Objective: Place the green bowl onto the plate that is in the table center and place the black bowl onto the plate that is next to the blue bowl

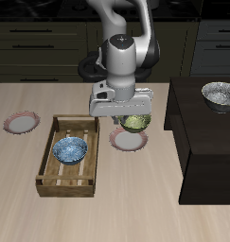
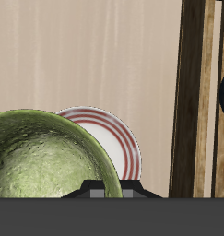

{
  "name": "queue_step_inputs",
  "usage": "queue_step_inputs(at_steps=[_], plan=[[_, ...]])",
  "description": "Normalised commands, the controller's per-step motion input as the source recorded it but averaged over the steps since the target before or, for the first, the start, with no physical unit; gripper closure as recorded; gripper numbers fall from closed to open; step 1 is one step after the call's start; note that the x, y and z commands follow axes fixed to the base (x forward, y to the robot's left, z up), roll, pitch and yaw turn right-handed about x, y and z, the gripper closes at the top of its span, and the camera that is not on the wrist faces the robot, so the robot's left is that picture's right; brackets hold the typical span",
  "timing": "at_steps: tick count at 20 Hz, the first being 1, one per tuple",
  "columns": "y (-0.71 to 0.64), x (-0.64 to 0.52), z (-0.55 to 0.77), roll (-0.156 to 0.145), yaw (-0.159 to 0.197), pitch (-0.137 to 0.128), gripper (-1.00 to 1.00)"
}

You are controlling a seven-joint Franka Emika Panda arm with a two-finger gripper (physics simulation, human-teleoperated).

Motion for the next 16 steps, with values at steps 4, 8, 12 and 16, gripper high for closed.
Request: queue_step_inputs(at_steps=[4,8,12,16], plan=[[0.03,0.00,-0.17,0.004,-0.002,0.021,1.00],[0.05,-0.01,-0.15,0.001,0.007,0.023,1.00],[0.02,-0.05,-0.18,0.002,0.004,0.023,1.00],[-0.12,0.06,-0.03,-0.035,0.016,-0.003,1.00]])
